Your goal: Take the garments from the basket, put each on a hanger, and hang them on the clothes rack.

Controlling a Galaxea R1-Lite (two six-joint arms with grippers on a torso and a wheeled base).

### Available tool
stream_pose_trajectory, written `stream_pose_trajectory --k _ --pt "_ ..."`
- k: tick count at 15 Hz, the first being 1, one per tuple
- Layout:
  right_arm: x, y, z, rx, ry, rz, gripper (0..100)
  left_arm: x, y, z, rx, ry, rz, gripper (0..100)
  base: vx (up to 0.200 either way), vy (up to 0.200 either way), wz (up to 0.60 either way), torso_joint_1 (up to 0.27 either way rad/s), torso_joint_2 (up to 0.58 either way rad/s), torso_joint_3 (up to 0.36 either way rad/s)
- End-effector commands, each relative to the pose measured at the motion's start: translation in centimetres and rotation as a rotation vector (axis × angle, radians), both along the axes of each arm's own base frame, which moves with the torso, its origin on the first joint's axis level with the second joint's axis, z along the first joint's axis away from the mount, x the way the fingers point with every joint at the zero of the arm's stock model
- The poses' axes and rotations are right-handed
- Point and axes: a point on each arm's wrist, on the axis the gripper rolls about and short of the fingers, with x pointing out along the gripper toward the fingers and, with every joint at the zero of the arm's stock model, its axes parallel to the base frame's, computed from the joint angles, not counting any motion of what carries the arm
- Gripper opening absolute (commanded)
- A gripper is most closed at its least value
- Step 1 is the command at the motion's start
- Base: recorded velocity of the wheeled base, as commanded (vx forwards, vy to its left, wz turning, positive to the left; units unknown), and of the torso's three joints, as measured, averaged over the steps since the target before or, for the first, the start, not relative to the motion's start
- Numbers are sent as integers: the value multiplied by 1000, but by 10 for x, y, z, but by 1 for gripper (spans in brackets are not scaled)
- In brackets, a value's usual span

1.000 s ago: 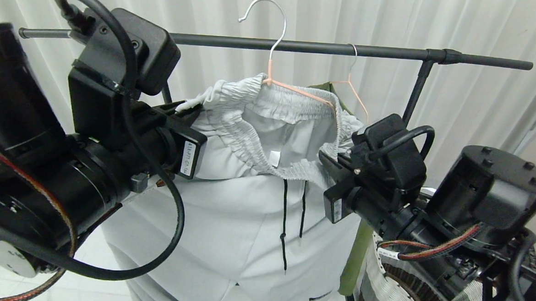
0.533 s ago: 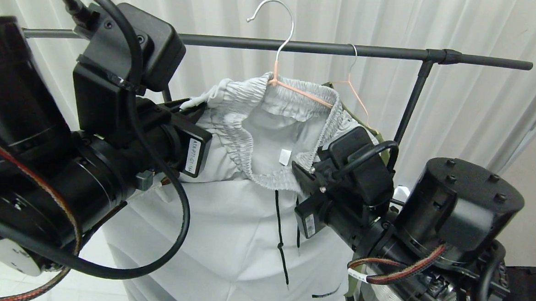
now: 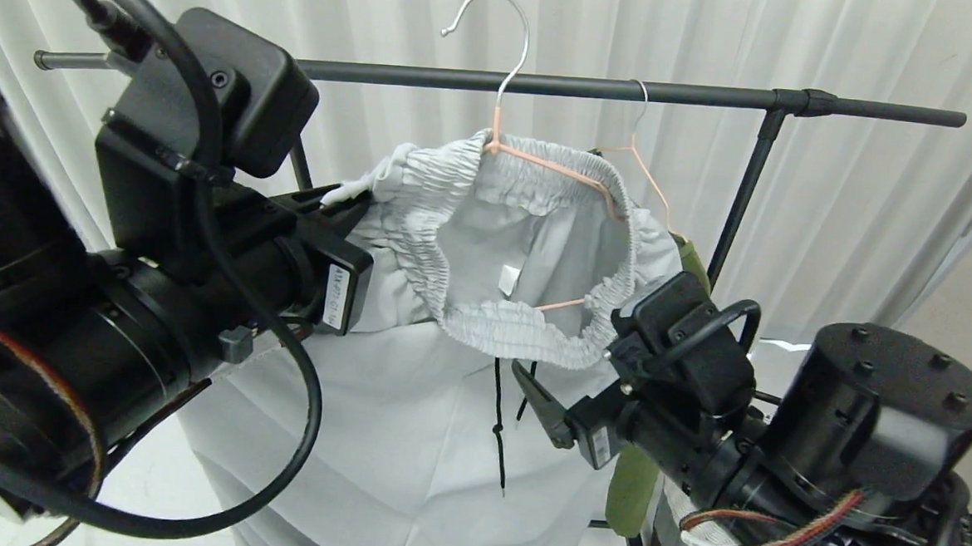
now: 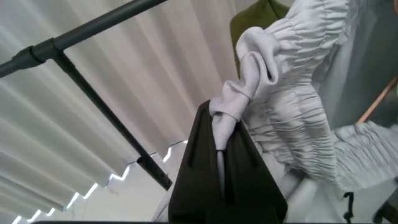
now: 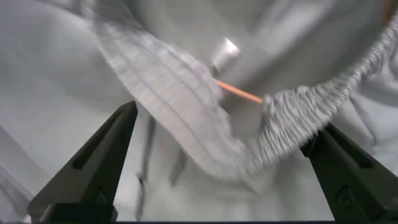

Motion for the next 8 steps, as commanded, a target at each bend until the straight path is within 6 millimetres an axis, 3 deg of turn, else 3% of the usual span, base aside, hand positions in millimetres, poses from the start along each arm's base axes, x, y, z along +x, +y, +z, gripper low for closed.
stream_pose_trajectory --k 1,3,8 --pt "0 -32 5 -2 -17 -54 100 -10 10 -4 11 -2 -24 0 0 0 0 0 0 0" --pt "5 -55 13 -20 -61 -91 100 -15 14 -13 37 12 -46 0 0 0 0 0 0 0" --pt "15 -68 18 -55 -91 -135 100 -16 15 -16 42 16 -53 0 0 0 0 0 0 0"
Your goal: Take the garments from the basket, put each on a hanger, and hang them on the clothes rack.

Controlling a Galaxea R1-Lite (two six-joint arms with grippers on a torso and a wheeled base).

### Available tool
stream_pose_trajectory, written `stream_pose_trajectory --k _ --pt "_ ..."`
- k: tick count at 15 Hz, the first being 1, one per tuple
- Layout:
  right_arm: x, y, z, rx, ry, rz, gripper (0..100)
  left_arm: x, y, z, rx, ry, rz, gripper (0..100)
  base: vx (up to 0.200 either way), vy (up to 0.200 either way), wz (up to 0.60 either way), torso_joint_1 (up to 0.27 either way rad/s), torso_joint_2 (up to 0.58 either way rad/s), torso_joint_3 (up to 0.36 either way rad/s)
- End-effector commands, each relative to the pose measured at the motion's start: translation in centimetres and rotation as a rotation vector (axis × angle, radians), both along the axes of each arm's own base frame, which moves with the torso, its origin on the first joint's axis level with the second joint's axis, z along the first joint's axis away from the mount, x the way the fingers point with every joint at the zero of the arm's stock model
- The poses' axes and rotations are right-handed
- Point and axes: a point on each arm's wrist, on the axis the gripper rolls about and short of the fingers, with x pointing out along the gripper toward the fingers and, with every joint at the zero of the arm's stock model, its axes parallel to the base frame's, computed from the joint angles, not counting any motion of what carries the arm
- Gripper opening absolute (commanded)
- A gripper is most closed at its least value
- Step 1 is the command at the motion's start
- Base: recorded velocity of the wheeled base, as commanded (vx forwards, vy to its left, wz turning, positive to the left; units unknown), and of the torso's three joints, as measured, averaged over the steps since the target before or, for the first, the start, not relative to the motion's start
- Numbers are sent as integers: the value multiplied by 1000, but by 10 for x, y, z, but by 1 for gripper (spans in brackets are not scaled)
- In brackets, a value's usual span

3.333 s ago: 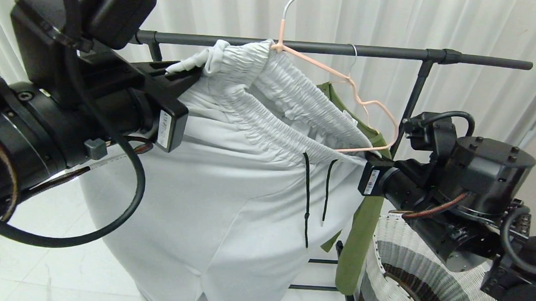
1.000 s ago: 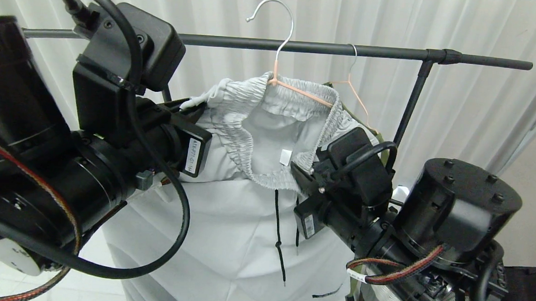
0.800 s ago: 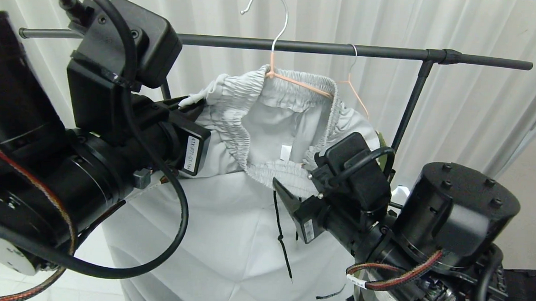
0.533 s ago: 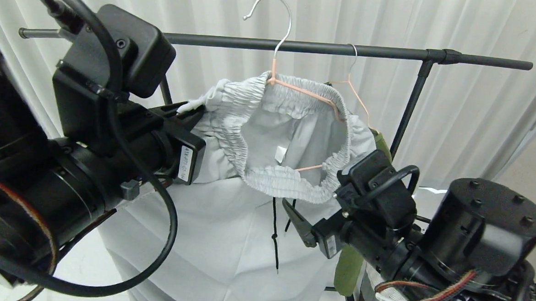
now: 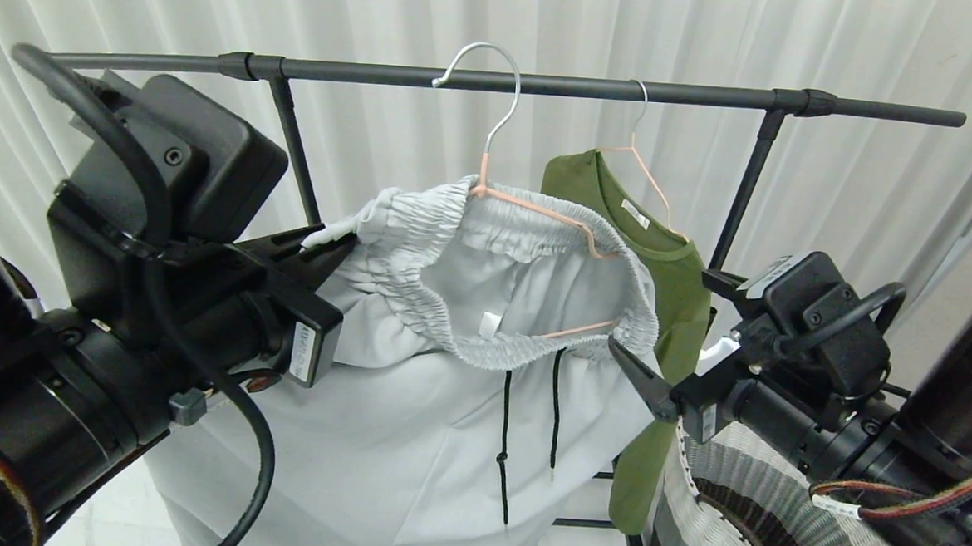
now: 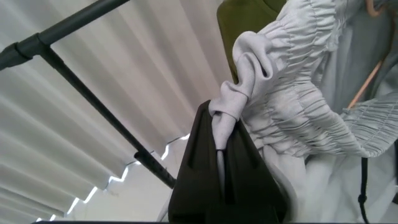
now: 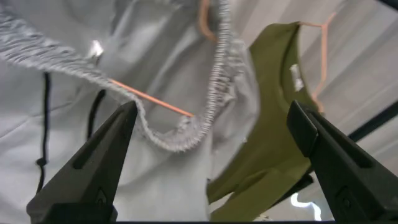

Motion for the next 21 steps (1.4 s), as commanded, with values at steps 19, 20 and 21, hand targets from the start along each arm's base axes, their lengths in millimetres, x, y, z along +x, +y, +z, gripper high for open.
stream_pose_trajectory --k 19,20,21 --pt "45 11 54 -210 -78 80 0 -11 -11 -2 67 -86 -182 0 0 0 0 0 0 0" --pt "44 12 54 -212 -79 80 0 -13 -12 -1 59 -94 -190 0 0 0 0 0 0 0" --pt "45 11 54 -212 -78 76 0 -14 -13 -1 56 -98 -196 0 0 0 0 0 0 0"
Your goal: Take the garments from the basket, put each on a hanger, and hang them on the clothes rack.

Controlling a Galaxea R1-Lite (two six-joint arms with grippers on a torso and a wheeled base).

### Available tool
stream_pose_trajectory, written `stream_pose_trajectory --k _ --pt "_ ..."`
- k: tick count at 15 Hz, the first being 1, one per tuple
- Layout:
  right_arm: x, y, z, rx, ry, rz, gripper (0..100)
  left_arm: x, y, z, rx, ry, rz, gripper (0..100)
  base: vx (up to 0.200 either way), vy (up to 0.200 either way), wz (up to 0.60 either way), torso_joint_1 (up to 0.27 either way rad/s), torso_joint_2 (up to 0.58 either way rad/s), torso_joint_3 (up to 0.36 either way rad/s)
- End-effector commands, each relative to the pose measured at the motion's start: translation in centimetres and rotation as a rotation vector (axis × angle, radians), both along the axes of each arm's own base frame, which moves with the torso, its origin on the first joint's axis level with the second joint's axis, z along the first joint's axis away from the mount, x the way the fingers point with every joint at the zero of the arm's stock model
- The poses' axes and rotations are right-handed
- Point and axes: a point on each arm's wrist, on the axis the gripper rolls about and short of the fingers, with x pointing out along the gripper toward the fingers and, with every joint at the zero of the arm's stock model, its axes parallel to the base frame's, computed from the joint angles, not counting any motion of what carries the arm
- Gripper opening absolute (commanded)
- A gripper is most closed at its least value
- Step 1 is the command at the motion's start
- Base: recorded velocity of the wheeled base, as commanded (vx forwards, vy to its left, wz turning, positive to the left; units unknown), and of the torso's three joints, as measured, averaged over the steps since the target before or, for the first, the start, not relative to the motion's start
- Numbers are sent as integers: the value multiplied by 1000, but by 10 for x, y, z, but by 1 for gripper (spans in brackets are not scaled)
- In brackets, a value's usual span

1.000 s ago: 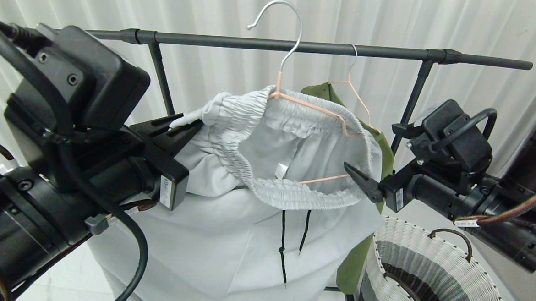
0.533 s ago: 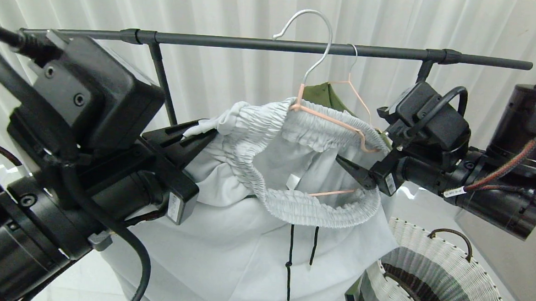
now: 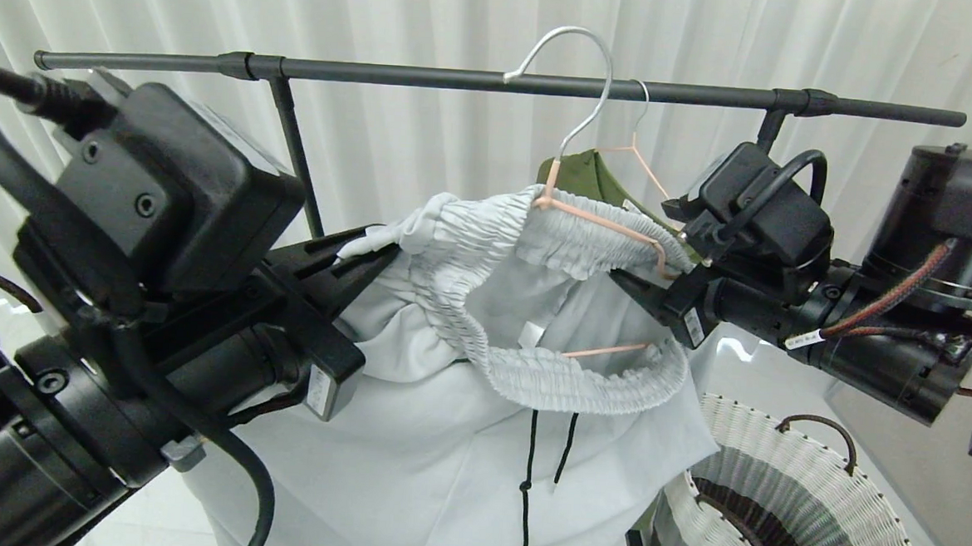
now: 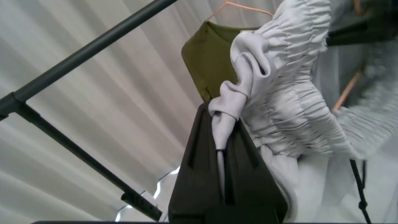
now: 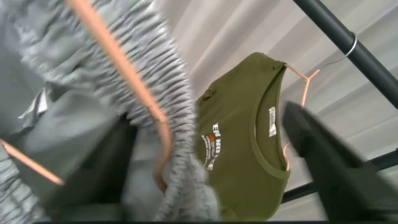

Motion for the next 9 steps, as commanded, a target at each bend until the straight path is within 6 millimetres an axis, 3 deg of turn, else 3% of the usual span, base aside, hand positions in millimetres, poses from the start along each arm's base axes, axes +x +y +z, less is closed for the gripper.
stream_pose_trajectory --k 1,9 --pt "1 0 -1 -2 2 -2 0 -1 -1 0 -2 -1 -8 0 0 0 0 0 0 0" --pt "0 0 0 0 -1 -5 0 -6 -3 -1 0 1 -29 0 0 0 0 0 0 0"
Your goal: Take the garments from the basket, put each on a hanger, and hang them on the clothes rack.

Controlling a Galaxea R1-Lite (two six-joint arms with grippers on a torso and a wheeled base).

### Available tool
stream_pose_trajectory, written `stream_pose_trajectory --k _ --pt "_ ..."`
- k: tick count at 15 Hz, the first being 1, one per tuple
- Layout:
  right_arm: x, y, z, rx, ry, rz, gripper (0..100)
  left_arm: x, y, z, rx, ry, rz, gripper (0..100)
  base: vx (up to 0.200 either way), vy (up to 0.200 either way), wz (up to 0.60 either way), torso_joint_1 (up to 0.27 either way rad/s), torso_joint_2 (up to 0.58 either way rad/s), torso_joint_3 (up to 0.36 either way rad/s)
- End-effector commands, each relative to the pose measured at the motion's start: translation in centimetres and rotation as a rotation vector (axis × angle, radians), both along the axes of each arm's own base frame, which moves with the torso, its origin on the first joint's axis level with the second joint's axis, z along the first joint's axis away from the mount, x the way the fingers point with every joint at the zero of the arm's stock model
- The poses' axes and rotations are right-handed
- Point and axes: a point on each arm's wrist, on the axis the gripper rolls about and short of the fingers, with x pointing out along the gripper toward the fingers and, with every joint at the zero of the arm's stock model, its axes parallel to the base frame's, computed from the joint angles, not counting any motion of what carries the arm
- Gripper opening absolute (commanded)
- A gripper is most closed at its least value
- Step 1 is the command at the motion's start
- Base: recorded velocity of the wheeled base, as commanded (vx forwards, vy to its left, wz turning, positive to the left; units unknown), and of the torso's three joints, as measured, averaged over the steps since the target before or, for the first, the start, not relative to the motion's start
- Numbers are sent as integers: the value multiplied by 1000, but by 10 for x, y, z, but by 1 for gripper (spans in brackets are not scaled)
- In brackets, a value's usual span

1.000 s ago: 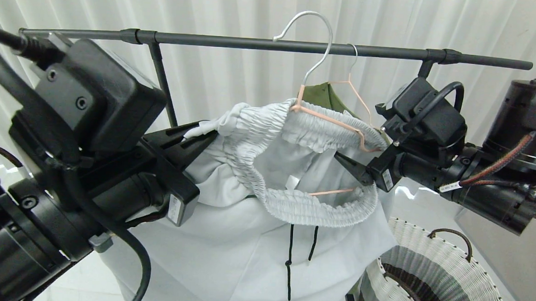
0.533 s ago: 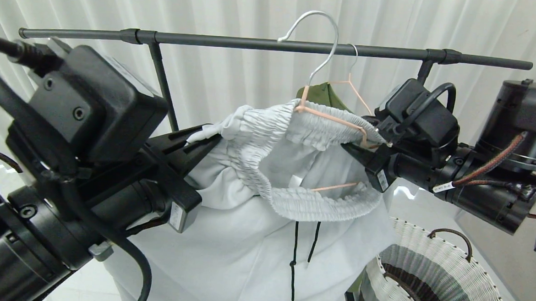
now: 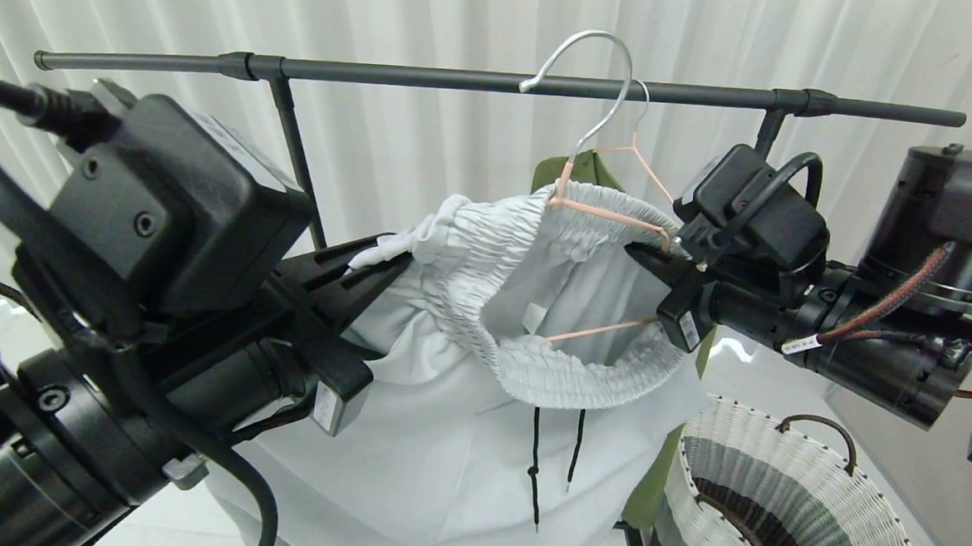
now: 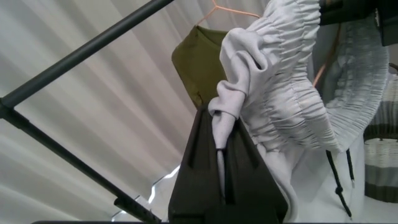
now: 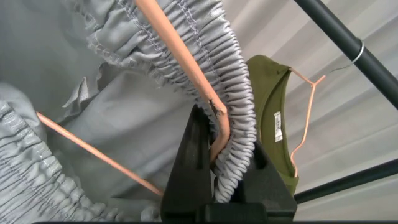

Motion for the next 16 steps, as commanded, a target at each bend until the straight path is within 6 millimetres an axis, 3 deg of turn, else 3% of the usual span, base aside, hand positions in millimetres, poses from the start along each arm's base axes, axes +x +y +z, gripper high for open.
stream_pose_trajectory --k 1,5,11,13,16 --pt "-1 0 1 2 -2 -2 0 -1 0 -2 7 3 -3 100 0 0 0 0 0 0" --pt "-2 -2 3 7 -8 -20 0 -2 1 -6 12 14 -7 100 0 0 0 0 0 0" --pt "-4 -9 10 28 -26 -42 0 -15 17 -20 29 34 -3 100 0 0 0 0 0 0" --pt "-3 -16 12 33 -32 -60 0 -13 30 -32 49 56 54 100 0 0 0 0 0 0" --pt "-2 -25 19 55 -46 -98 0 -6 53 -68 112 162 175 100 0 0 0 0 0 0"
